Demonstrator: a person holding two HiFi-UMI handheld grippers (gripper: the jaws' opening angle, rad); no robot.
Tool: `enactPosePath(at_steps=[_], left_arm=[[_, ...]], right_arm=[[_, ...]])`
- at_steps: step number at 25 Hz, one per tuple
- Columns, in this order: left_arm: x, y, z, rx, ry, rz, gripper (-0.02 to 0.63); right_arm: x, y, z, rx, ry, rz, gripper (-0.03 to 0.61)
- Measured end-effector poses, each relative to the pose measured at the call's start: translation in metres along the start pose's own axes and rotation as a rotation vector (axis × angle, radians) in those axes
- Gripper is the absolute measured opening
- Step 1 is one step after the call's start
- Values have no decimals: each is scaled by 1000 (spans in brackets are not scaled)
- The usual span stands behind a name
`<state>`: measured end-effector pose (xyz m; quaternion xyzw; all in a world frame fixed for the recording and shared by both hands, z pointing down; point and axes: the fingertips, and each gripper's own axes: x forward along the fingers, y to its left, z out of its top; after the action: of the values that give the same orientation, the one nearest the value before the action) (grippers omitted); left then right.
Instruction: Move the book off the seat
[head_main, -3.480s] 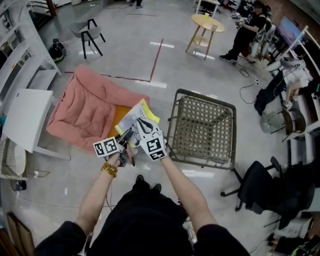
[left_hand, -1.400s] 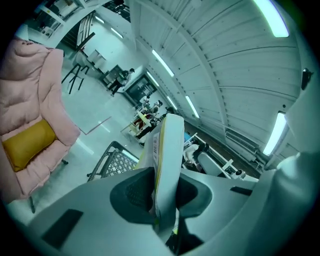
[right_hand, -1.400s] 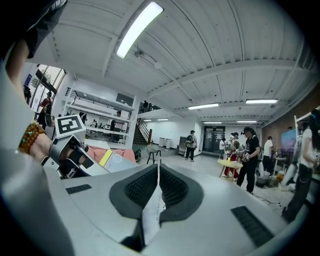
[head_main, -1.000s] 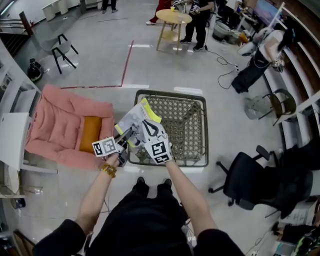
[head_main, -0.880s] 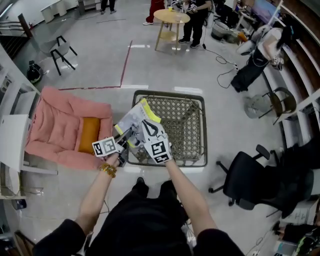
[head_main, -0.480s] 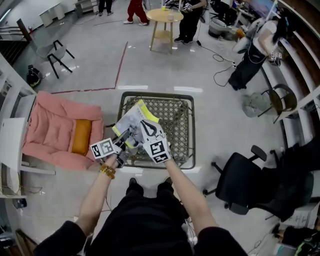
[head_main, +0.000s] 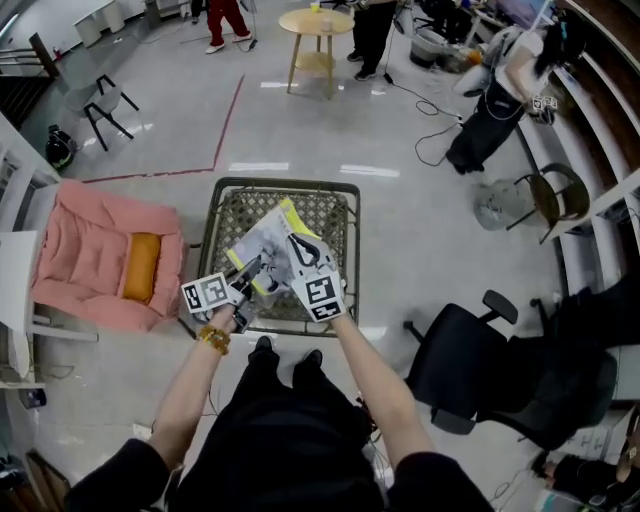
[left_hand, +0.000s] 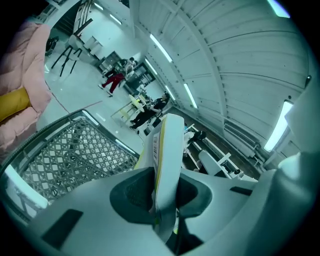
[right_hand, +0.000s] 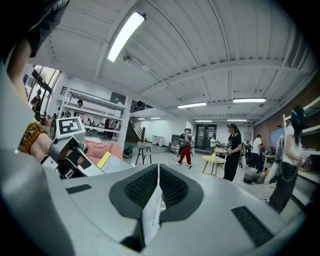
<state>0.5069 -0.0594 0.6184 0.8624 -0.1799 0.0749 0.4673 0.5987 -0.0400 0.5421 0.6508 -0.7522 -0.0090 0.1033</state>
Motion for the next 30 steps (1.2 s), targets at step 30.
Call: enactPosePath(at_steps=[30], left_arm=[[233,48,-59,-64,425,-56,74]], right_arm=[[-24,-152,-75,78,155,-272,17]])
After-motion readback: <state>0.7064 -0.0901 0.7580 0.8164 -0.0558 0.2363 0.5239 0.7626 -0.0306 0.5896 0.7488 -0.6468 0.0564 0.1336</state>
